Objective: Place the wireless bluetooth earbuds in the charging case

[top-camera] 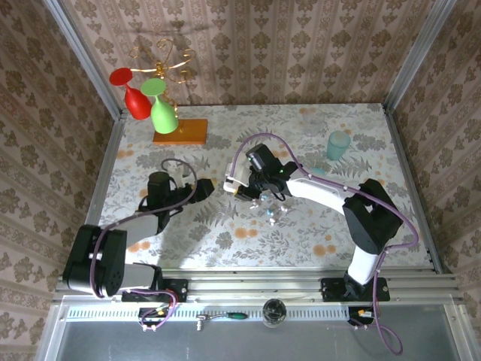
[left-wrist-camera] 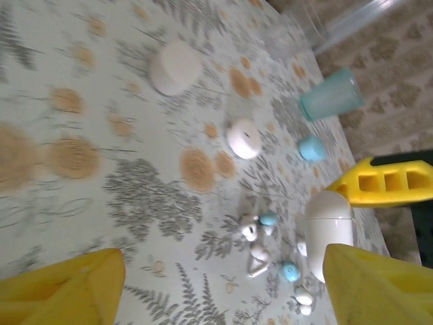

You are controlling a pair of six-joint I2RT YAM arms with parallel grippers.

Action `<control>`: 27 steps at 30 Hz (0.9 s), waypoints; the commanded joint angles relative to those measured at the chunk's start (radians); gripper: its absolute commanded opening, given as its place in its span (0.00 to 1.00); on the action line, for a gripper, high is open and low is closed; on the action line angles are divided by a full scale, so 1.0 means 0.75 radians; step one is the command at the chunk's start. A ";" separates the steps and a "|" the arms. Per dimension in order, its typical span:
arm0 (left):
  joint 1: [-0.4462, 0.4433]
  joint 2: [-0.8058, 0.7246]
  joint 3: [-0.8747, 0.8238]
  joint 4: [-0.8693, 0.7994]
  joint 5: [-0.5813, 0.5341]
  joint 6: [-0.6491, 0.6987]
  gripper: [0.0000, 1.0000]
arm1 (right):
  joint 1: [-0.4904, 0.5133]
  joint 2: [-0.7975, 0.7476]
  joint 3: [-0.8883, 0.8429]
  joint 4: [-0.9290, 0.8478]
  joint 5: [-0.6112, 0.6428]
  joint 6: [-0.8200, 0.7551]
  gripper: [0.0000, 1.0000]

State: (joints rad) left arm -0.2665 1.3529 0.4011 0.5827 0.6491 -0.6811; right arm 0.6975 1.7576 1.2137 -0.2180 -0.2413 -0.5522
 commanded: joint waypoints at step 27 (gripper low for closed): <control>-0.191 0.239 0.101 0.424 0.266 -0.097 0.19 | -0.019 -0.082 -0.055 0.128 -0.033 0.005 0.51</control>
State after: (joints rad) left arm -0.4000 1.5547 0.4675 0.8639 0.8196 -0.8074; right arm 0.6830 1.7470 1.1862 -0.1558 -0.2424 -0.5472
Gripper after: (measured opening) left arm 0.210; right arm 0.496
